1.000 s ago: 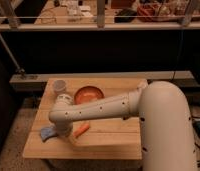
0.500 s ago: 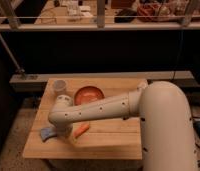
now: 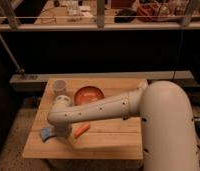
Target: Place the pepper on the white sponge
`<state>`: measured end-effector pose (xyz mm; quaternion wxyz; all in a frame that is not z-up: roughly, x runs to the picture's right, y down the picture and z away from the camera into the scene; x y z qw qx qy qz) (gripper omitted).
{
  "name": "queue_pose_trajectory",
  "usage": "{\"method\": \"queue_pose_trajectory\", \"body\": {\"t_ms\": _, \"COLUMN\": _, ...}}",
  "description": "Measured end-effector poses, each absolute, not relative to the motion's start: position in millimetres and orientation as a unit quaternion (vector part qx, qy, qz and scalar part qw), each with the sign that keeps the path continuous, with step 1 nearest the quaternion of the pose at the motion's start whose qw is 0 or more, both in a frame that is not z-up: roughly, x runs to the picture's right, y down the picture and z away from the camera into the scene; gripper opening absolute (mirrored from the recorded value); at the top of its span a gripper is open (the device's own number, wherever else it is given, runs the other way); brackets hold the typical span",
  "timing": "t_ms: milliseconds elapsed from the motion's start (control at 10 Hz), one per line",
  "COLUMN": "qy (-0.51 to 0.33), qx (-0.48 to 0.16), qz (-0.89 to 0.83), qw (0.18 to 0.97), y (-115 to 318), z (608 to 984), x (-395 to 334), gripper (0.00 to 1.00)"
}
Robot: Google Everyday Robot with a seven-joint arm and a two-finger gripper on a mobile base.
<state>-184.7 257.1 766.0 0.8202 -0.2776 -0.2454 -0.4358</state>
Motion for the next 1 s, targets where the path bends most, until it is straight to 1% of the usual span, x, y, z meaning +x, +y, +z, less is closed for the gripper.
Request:
{"method": "queue_pose_trajectory", "body": {"t_ms": 100, "qy": -0.246, "qx": -0.276, "qz": -0.437, "qw": 0.820, "y": 256, "z": 764, "x": -186, "gripper": 0.73}}
{"method": "queue_pose_trajectory", "body": {"t_ms": 300, "qy": -0.247, "qx": -0.276, "qz": -0.440, "qw": 0.818, "y": 255, "z": 760, "x": -188, "gripper": 0.61}}
{"method": "queue_pose_trajectory", "body": {"t_ms": 600, "qy": -0.248, "qx": -0.274, "qz": -0.443, "qw": 0.817, "y": 254, "z": 757, "x": -190, "gripper": 0.58}}
{"method": "queue_pose_trajectory", "body": {"t_ms": 800, "qy": -0.250, "qx": -0.273, "qz": -0.449, "qw": 0.813, "y": 252, "z": 755, "x": -195, "gripper": 0.49}}
{"method": "queue_pose_trajectory", "body": {"t_ms": 900, "qy": -0.251, "qx": -0.273, "qz": -0.452, "qw": 0.812, "y": 251, "z": 754, "x": -197, "gripper": 0.48}}
{"method": "queue_pose_trajectory", "body": {"t_ms": 1000, "qy": -0.250, "qx": -0.273, "qz": -0.454, "qw": 0.811, "y": 249, "z": 754, "x": -198, "gripper": 0.44}}
